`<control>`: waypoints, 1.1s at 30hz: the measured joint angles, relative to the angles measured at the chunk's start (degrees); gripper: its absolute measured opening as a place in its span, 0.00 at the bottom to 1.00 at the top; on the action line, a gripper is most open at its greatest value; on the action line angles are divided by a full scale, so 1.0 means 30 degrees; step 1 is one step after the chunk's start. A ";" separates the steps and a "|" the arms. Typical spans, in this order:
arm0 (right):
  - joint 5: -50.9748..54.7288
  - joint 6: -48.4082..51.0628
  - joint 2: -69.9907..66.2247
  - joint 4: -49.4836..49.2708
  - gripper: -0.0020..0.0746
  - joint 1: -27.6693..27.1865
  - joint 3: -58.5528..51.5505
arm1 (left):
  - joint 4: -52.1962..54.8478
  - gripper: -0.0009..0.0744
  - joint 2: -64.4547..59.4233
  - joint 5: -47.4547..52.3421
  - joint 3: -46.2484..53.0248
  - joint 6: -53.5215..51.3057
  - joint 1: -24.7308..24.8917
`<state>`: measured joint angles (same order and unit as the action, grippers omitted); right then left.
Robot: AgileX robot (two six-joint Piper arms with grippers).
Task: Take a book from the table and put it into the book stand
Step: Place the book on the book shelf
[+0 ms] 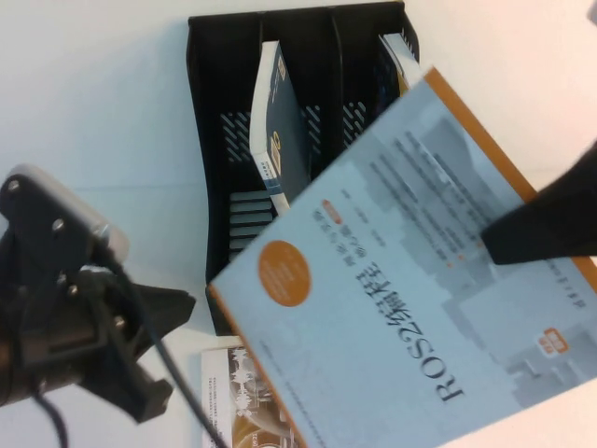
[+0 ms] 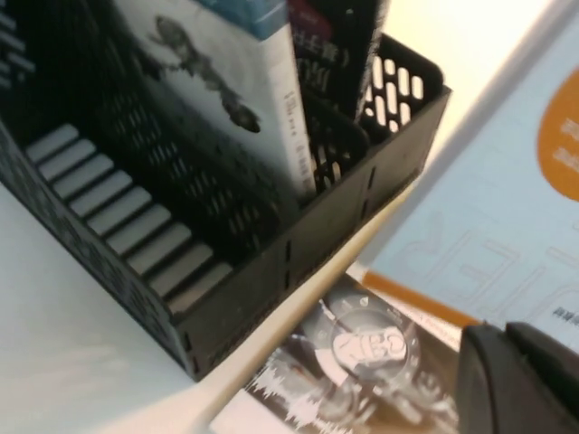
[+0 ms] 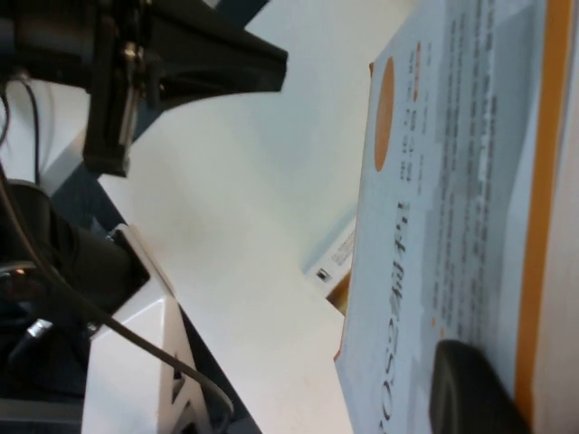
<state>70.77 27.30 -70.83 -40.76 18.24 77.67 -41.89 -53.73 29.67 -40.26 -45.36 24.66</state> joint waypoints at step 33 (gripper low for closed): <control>0.0008 -1.2190 -0.8634 0.9194 0.21 0.5405 1.8678 | 0.5715 0.01 0.5310 0.7590 0.0000 0.1625 0.0000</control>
<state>70.79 -9.27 -96.73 -13.18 34.46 133.71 -24.75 -37.80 52.44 -40.26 -40.48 24.66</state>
